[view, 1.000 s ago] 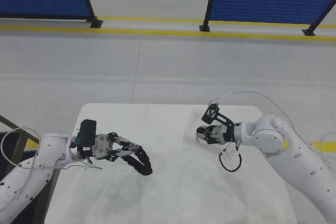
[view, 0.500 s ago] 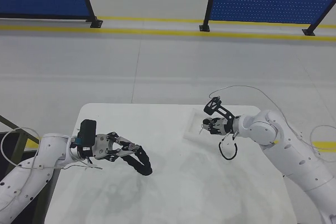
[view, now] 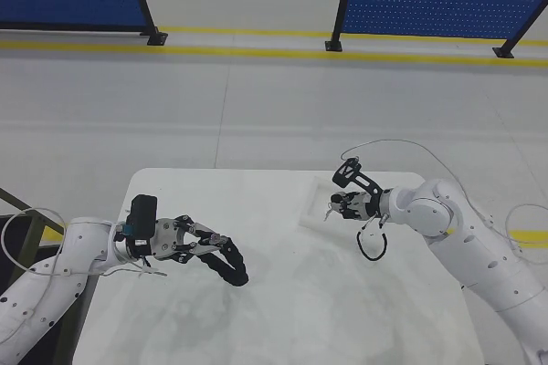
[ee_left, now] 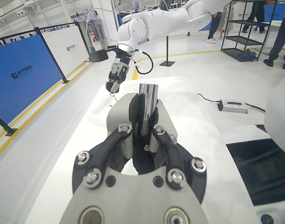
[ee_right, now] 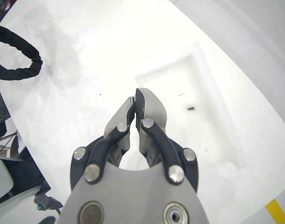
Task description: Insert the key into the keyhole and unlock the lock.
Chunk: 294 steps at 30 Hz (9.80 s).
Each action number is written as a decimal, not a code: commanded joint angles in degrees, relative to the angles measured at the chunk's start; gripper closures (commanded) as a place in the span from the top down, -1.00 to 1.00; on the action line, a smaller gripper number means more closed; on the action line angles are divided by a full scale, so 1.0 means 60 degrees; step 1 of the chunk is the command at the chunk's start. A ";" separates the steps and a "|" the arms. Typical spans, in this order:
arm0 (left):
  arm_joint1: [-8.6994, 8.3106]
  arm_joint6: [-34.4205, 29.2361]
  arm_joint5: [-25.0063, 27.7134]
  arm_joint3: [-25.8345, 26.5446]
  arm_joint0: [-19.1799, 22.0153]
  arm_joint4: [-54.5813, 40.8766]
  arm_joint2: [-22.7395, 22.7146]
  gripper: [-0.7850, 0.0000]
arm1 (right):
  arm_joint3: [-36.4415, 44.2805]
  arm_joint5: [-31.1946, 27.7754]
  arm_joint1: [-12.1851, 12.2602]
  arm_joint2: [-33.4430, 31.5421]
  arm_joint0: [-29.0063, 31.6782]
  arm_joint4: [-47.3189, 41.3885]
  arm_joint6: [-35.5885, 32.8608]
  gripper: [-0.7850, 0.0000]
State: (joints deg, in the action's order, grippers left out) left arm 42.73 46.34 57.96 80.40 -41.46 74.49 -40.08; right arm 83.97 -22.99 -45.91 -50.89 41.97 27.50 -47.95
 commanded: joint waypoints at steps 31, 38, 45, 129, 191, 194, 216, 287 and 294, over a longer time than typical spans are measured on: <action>0.0000 0.0000 0.0000 0.0000 0.0000 0.0000 0.0000 -1.00 | -0.2293 0.2495 -0.0724 0.0328 -0.0787 0.1014 0.0424 -1.00; 0.0000 0.0000 0.0000 0.0000 0.0000 0.0000 0.0000 -1.00 | -0.2679 0.2193 -0.0874 0.0466 -0.0889 0.1294 0.0509 -1.00; 0.0000 0.0000 0.0000 0.0000 0.0000 0.0000 0.0000 -1.00 | -0.3004 0.1998 -0.1004 0.0554 -0.0974 0.1601 0.0575 -1.00; 0.0000 0.0000 0.0000 0.0000 0.0000 0.0000 0.0000 -1.00 | -0.5240 0.5237 -0.2903 0.1422 -0.1993 0.1092 -0.0368 -1.00; 0.0000 0.0000 0.0000 0.0000 0.0000 0.0000 0.0000 -1.00 | -0.4613 0.0222 -0.2240 -0.1463 -0.1767 -0.1451 -0.4684 -1.00; 0.0000 0.0000 0.0000 0.0000 0.0000 0.0000 0.0000 -1.00 | -0.4117 0.0116 -0.2049 -0.1985 -0.1523 -0.2210 -0.5337 -1.00; 0.0000 0.0000 0.0000 0.0000 0.0000 0.0000 0.0000 -1.00 | -0.2361 0.1275 -0.1501 -0.3304 -0.0177 -0.4667 -0.6675 -1.00; 0.2292 -0.2053 -0.1838 0.0020 0.1233 0.0893 0.1589 -1.00 | 0.4029 0.7621 0.1445 0.0910 -0.3712 -0.6862 -0.5603 -1.00; 0.2511 -0.1885 -0.2224 0.0061 0.1211 0.1105 0.1516 -1.00 | 0.4376 0.8221 0.1321 0.2528 -0.5257 -0.7861 -0.5002 -1.00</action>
State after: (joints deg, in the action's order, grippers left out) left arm 57.61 34.75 44.96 80.89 -34.19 80.91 -30.95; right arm 110.01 25.82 -37.85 -37.02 11.68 -19.11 -78.44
